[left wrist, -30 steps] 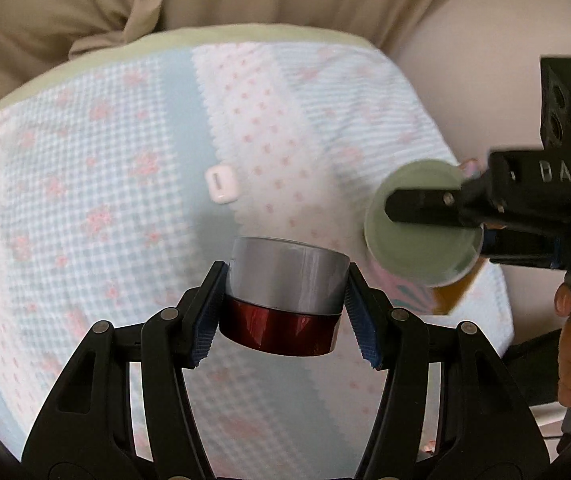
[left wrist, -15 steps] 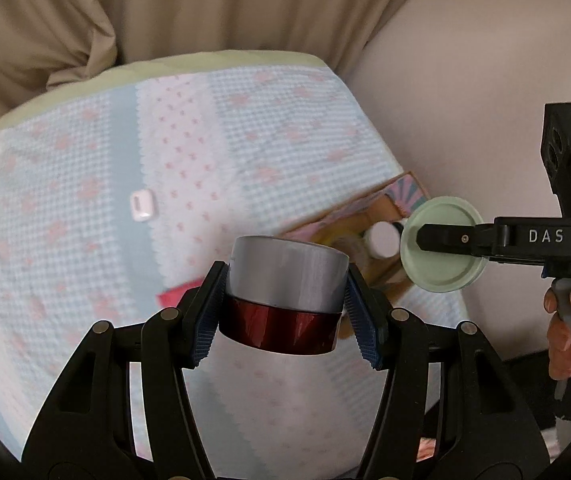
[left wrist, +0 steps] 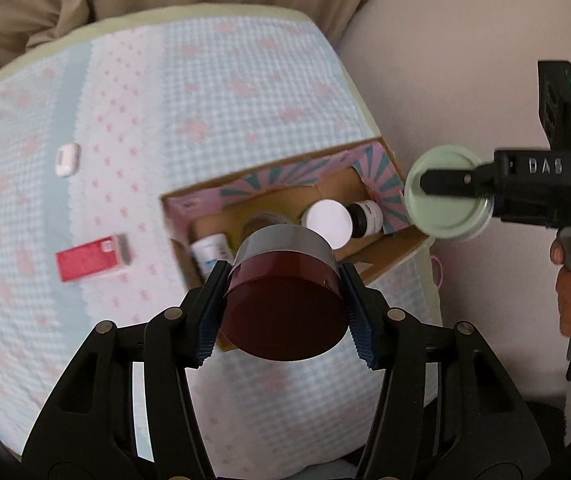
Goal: Organize rigid objects
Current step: 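Carry the red-lidded jar and pale green jar over the cardboard box with both tools, then open both tools to drop the red-lidded and green jars into the box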
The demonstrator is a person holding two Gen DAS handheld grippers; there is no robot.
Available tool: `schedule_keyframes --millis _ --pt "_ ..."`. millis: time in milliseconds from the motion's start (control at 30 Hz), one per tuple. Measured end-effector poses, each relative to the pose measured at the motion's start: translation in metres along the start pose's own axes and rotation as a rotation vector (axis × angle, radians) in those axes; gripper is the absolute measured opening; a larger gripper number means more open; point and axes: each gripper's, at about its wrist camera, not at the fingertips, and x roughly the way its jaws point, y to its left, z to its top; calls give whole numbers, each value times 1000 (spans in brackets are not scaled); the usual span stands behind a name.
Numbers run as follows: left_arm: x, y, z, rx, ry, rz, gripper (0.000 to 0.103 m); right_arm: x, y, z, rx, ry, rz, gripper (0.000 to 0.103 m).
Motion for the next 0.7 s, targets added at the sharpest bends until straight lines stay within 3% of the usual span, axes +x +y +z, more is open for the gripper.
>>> schedule_keyframes --millis 300,433,700 --pt "91 -27 19 17 100 3 51 43 -50 45 57 20 5 41" --pt "133 -40 19 54 166 13 51 73 -69 61 126 41 46 41" --pt "161 -53 12 125 219 34 51 111 -93 71 261 69 109 41"
